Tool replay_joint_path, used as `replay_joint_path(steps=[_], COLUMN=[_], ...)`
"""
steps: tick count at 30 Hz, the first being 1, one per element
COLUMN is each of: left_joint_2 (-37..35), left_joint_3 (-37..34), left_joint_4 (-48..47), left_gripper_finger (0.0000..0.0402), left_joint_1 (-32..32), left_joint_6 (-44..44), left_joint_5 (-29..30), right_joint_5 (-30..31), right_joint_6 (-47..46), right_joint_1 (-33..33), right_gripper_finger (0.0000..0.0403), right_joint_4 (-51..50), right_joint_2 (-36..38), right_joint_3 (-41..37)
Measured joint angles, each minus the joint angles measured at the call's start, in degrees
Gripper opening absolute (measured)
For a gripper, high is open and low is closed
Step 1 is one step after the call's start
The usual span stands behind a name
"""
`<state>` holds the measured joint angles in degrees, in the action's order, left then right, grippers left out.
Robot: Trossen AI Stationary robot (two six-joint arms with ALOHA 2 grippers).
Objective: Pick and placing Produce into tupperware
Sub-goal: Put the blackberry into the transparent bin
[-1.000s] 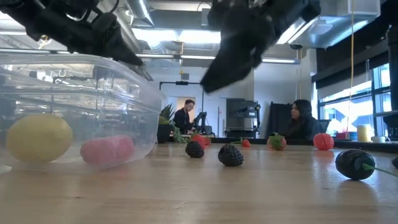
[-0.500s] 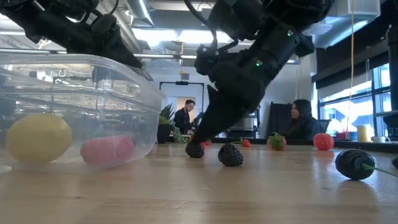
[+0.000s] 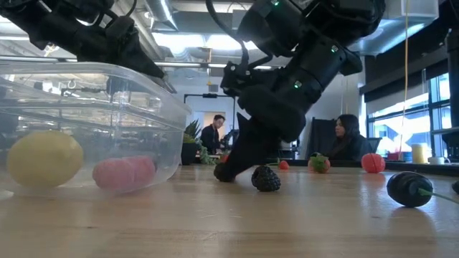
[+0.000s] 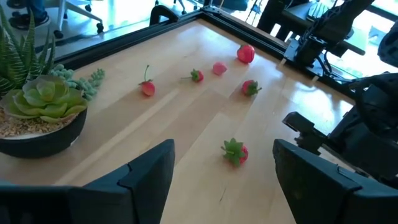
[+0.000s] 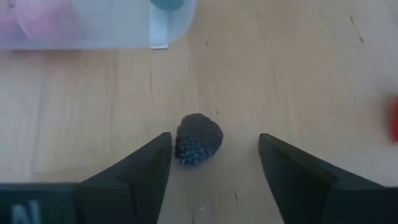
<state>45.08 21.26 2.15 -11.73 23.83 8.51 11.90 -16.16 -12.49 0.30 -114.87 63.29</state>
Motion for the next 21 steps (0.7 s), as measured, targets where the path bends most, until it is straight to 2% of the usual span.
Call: replay_joint_path(steps=[12,21], left_joint_2=[0.0,0.0], left_joint_3=[0.0,0.0], left_joint_4=[0.04,0.04], left_gripper_finger=[0.0261,0.0261], left_joint_1=[0.0,0.0], left_joint_6=[-0.39,-0.42], left_joint_5=[0.0,0.0], right_joint_5=[-0.01,-1.51], right_joint_6=[0.33,-0.29], right_joint_1=[0.02,0.1], right_gripper_finger=[0.0157,0.0121], right_joint_4=[1.51,1.61], right_joint_2=[0.0,-0.12], right_joint_3=[0.0,0.0])
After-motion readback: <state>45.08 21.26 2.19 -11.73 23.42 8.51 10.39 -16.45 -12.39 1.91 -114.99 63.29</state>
